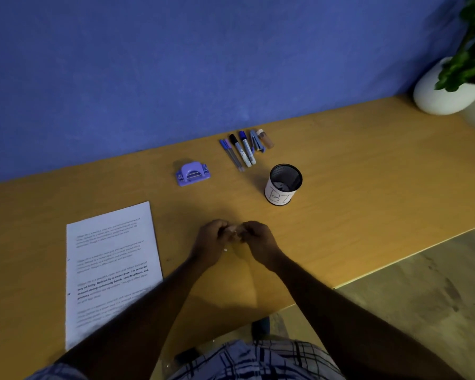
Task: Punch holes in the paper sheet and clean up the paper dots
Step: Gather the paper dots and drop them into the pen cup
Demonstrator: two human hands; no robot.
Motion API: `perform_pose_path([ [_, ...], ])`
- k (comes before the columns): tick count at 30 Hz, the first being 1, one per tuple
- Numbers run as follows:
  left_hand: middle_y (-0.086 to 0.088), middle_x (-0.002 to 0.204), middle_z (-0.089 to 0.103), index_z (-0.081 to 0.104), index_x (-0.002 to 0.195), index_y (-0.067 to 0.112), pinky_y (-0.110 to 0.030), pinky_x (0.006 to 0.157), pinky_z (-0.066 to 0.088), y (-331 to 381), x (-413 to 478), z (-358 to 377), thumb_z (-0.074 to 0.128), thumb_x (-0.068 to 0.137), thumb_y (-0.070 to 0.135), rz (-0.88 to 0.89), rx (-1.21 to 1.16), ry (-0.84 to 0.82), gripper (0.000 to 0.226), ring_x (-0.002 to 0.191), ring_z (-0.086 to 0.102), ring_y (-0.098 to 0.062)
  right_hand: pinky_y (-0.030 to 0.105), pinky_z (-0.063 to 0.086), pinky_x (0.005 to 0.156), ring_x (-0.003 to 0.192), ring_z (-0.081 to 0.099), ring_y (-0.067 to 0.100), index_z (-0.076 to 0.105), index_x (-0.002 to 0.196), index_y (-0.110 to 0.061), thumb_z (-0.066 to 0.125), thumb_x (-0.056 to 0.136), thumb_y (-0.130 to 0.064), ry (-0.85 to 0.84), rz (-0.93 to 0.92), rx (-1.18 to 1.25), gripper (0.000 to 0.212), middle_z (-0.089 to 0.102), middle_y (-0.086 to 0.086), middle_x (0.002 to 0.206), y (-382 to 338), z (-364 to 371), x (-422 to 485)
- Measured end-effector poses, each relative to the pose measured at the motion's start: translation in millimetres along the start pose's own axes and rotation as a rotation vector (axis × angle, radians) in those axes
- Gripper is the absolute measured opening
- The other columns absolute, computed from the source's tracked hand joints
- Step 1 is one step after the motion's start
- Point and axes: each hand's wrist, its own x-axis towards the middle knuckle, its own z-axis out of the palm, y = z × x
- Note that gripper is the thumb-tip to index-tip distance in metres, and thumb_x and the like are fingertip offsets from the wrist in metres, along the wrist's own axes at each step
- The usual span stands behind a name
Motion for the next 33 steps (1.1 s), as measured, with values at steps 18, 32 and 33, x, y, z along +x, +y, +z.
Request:
perform_pose_path([
  [18,-0.012,0.094,0.072,0.072,0.095,0.005,-0.038,0.076,0.058,142,146,52,0.057,0.089,0.01,0.334,0.353,-0.125,0.016,0.086,0.068,-0.022,0.027,0.038,0.059,0.072,0.057,0.019,0.069,0.083,0.003,0.057,0.087,-0.005,0.234,-0.062,-0.41,0.015,0.065,0.012,0.078,-61,-159,84],
  [32,-0.007,0.091,0.072,0.073,0.097,0.016,-0.031,0.063,0.047,153,156,42,0.064,0.088,0.02,0.472,0.852,-0.237,0.014,0.082,0.066,-0.025,0.032,0.047,0.06,0.088,0.064,0.031,0.071,0.096,-0.01,0.061,0.088,-0.019,0.092,-0.168,-1.116,0.015,0.069,0.013,0.095,-69,-161,105],
  [33,-0.008,0.092,0.071,0.072,0.096,0.016,-0.032,0.065,0.049,154,156,41,0.064,0.088,0.02,0.467,0.868,-0.254,0.013,0.082,0.066,-0.026,0.033,0.051,0.063,0.089,0.065,0.03,0.071,0.099,-0.011,0.062,0.088,-0.017,0.062,-0.158,-1.108,0.016,0.07,0.012,0.097,-68,-161,106],
])
